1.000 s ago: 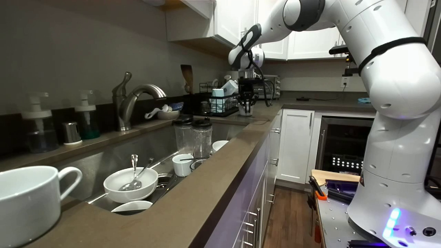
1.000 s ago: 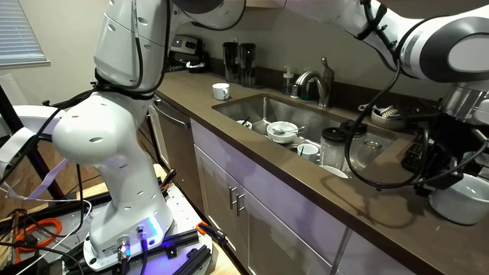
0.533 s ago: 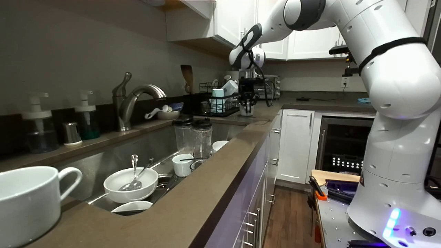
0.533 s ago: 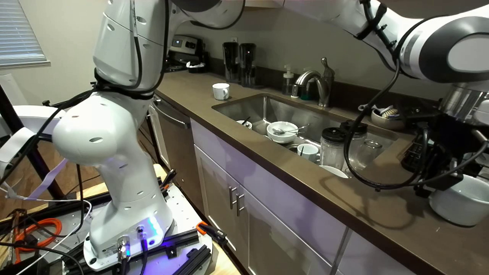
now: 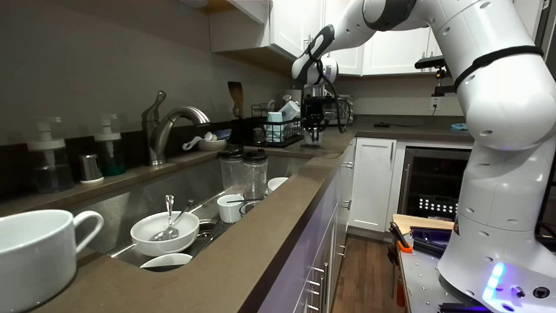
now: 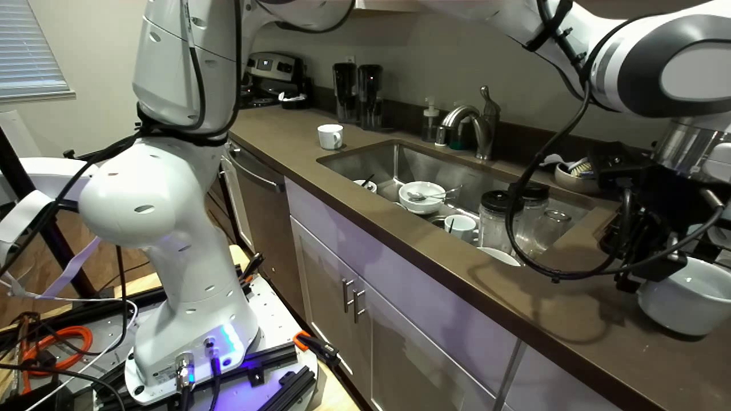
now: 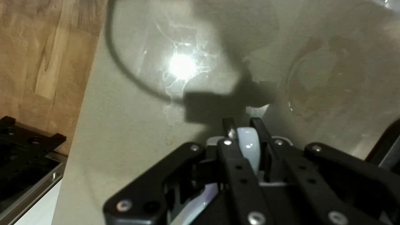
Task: Pick up the white mug on the right side of the counter, pour the liquid out of the mug into the sink, place the mug on the left side of the counter
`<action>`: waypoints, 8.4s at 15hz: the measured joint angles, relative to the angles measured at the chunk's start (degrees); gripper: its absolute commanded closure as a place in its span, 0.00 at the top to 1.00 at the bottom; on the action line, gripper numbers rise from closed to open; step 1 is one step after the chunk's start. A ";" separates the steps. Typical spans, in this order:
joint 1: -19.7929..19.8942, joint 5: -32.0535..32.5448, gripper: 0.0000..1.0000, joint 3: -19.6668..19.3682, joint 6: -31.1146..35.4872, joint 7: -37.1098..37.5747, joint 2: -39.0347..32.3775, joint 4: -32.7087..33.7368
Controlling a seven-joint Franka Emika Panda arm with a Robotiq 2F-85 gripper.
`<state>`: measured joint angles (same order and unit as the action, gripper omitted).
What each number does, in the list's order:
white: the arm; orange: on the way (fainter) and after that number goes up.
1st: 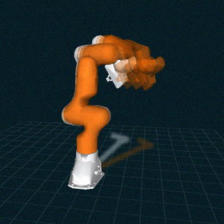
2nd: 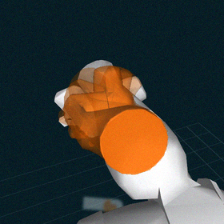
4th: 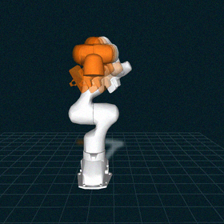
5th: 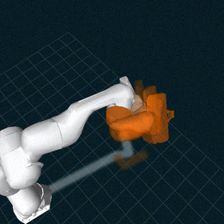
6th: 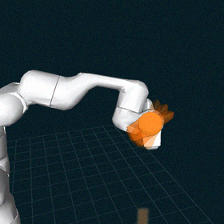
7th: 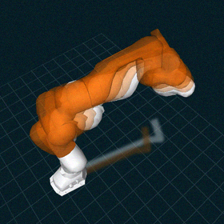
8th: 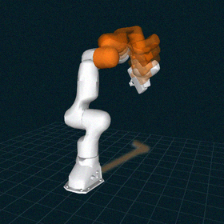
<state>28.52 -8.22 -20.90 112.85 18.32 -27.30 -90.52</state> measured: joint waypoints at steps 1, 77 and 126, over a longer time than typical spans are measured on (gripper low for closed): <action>-0.16 0.02 0.06 -0.14 0.15 0.00 0.61 -0.57; -16.05 13.38 0.05 7.96 4.49 -38.83 32.21 -34.73; -30.07 74.65 0.05 22.46 7.06 -36.17 34.14 -44.16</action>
<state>-1.55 66.43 1.55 119.90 -17.84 6.85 -134.68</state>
